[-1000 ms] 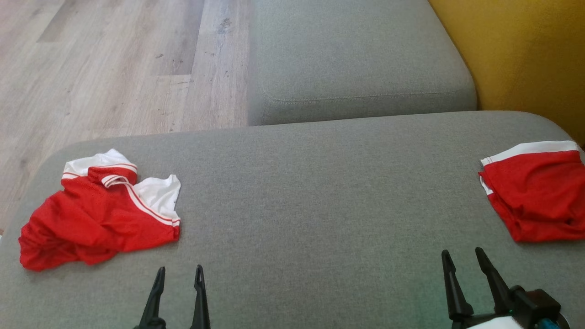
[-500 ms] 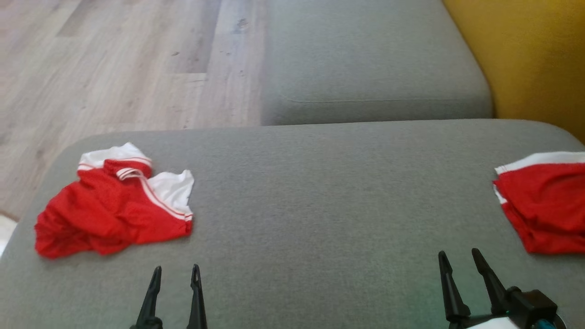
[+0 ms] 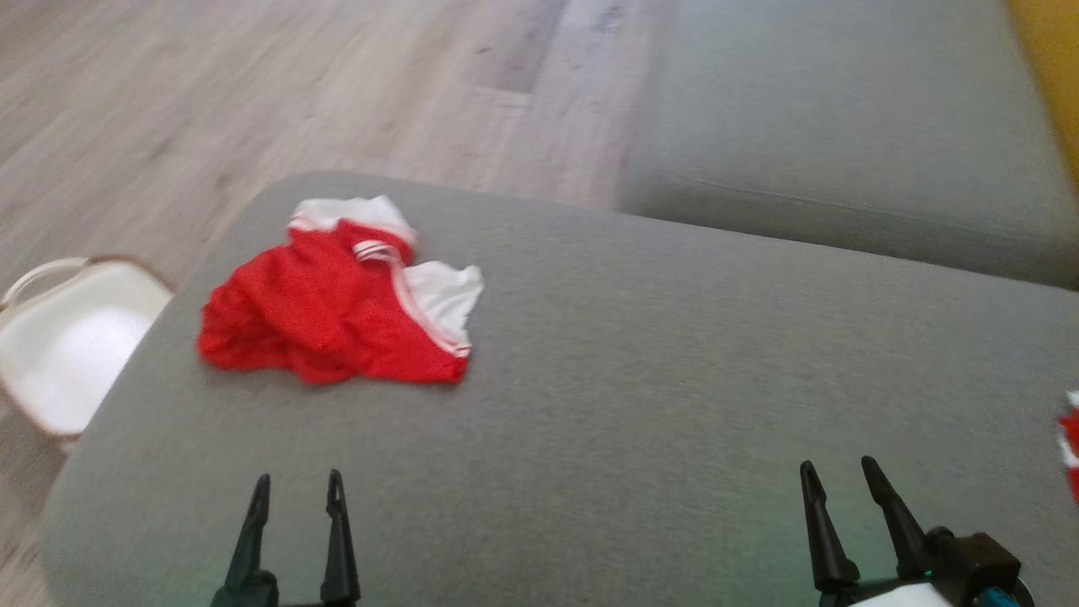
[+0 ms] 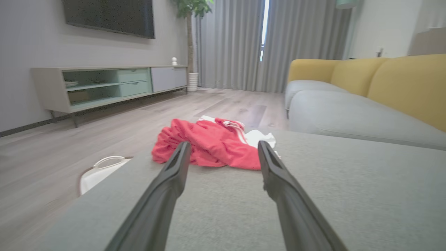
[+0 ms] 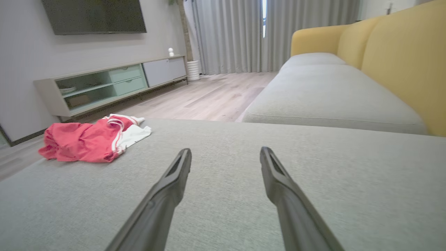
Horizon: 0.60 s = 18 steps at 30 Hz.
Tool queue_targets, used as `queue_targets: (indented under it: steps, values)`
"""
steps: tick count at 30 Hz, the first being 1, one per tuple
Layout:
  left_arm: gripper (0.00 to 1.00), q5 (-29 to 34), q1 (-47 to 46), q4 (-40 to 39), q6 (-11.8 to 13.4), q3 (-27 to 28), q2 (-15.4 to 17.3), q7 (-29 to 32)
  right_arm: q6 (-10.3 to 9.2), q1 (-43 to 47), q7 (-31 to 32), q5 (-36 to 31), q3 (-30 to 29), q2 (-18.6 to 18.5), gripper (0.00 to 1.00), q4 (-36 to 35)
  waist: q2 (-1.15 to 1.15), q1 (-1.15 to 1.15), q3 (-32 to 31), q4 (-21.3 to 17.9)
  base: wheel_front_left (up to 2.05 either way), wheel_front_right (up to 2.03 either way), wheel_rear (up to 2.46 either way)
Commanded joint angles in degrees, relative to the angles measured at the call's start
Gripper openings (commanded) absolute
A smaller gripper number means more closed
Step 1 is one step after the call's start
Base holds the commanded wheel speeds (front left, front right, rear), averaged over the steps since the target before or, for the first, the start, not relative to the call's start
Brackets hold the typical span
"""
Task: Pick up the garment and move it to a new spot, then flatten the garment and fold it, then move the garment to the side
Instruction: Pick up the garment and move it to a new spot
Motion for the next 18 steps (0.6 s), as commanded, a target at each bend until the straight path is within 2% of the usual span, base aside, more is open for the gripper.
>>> queue_targets:
  steps: [1, 8, 12, 14, 18]
  values:
    - [1.0, 0.54, -3.21, -2.09, 0.18, 2.4, -0.3, -0.3, 0.42, -3.03, -0.63, 0.31, 1.14, -0.29, 1.0, -1.88, 0.0, 0.0, 1.37, 4.95, 0.0, 0.0, 0.0]
    - [1.0, 0.61, -3.53, -3.44, 0.25, 4.72, -0.3, -0.3, 0.42, -3.94, -0.63, -0.09, 1.36, -0.65, 1.0, -1.88, 0.0, 0.0, 3.58, 9.56, 0.0, 0.0, 0.0]
    - [1.0, 0.9, -6.38, -3.67, -1.38, 4.59, 0.17, -0.3, 0.42, -4.11, -0.63, -0.41, 0.83, -1.93, 1.0, -2.27, 0.0, 0.0, 6.06, 10.87, 0.0, 0.0, 0.0]
    - [1.0, 0.97, -9.74, -3.28, -2.71, 4.89, 1.44, -0.3, 0.42, -4.66, -0.63, -0.96, 1.34, -3.22, 1.0, -2.51, 0.0, 0.0, 8.27, 10.63, 0.0, 0.0, 0.0]
    - [1.0, 0.87, -20.7, -0.95, -4.64, 5.91, 4.17, 0.06, 0.42, -8.15, -0.63, -1.86, 2.77, -8.22, 1.0, -3.56, 0.0, 0.0, 15.73, 9.06, 0.0, 0.0, 0.0]
